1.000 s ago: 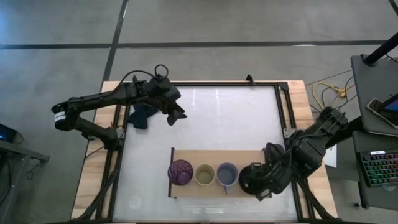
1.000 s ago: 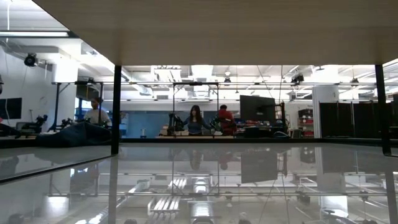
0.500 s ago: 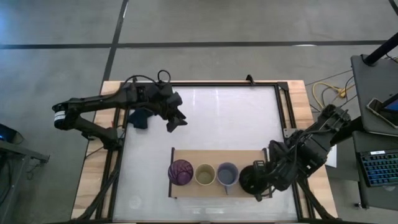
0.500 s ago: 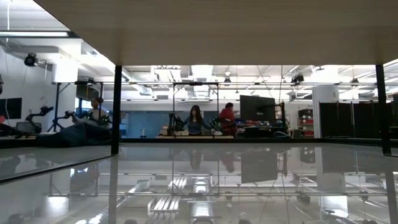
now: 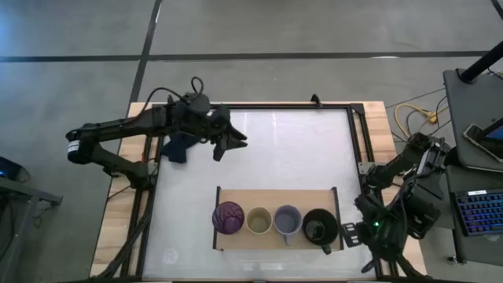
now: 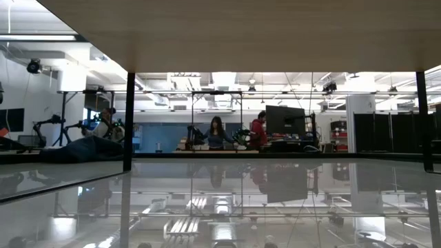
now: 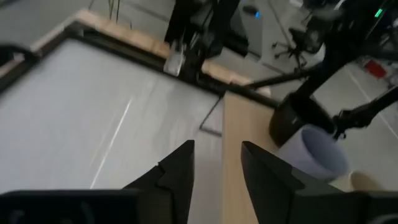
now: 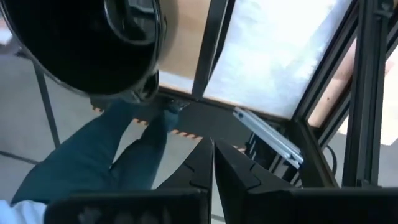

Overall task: Stack small to large cups/mugs on shelf
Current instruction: Put the black mug on the shelf

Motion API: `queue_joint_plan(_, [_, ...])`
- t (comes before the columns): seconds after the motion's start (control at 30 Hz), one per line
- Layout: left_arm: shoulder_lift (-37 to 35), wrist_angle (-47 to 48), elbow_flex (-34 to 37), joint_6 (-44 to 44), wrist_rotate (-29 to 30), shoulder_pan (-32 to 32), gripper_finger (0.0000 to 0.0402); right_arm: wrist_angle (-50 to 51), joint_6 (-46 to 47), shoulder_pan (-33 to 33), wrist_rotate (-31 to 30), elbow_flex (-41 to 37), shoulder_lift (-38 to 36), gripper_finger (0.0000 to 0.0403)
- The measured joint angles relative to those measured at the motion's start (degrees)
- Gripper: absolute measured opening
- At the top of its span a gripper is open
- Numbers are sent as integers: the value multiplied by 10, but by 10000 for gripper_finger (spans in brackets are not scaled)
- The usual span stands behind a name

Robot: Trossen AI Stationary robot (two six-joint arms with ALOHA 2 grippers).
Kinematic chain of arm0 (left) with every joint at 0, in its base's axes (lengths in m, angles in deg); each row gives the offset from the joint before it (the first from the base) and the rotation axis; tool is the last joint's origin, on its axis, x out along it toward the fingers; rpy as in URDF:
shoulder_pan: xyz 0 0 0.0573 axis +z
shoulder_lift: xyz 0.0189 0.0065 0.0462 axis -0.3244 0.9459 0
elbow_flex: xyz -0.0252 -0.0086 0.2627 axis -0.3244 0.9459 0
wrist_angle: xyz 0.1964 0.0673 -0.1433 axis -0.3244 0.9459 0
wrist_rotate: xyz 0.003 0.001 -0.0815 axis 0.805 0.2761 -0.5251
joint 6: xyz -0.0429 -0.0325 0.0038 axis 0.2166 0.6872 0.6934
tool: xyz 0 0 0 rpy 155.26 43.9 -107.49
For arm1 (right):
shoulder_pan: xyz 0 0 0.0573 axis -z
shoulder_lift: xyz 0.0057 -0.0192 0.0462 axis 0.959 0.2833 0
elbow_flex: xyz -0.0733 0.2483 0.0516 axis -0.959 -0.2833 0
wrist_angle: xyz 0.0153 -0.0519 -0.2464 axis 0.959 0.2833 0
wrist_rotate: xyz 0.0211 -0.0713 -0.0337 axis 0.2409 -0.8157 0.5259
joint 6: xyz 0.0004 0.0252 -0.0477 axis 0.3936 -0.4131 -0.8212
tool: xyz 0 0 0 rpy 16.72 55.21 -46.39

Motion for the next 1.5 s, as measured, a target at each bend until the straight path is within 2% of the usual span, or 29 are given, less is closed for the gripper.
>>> queue_joint_plan(0.23, [6, -51, -19, 31, 2, 0, 93, -61, 2, -22, -7, 0, 44, 9])
queue_joint_plan(0.37, [12, -65, -19, 42, 2, 0, 88, -85, -27, -19, -62, 18, 77, 9])
queue_joint_plan(0.57, [25, -70, -19, 47, 2, 0, 88, -82, -30, -15, -112, 76, 131, 9])
queue_joint_plan(0.73, [33, -69, -19, 42, -3, 0, 88, -79, -80, 24, -170, 148, 197, 9])
queue_joint_plan(0.93, [32, -57, -18, 13, -10, 0, 88, -43, -190, 87, -148, 240, 269, 8])
queue_joint_plan(1.1, [28, -35, -18, 6, -17, 0, 88, 15, -205, 106, -133, 315, 309, 8])
queue_joint_plan(1.5, [15, -4, -3, -19, -27, 0, 88, 14, -191, 110, -150, 308, 311, 8])
